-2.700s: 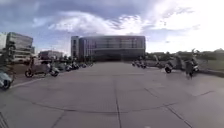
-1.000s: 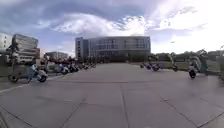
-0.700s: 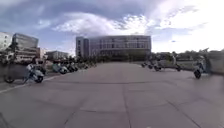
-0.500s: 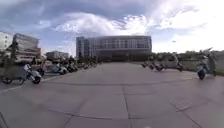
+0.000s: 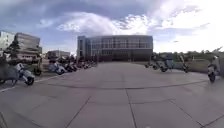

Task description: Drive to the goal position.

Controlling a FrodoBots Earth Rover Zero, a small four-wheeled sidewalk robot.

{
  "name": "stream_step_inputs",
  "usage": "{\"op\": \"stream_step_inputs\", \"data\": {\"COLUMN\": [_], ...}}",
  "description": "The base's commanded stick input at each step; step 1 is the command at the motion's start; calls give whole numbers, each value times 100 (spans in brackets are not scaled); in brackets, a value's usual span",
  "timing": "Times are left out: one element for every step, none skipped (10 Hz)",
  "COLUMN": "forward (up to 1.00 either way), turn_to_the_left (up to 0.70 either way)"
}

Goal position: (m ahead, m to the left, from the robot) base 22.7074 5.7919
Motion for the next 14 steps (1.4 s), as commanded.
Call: {"op": "stream_step_inputs", "data": {"forward": [70, 70, 70, 70, 70, 70, 70, 70, 70, 70, 70, 70, 70, 70], "turn_to_the_left": [0, 0, 0, 0, 0, 0, 0, 0, 0, 0, 0, 0, 0, 0]}}
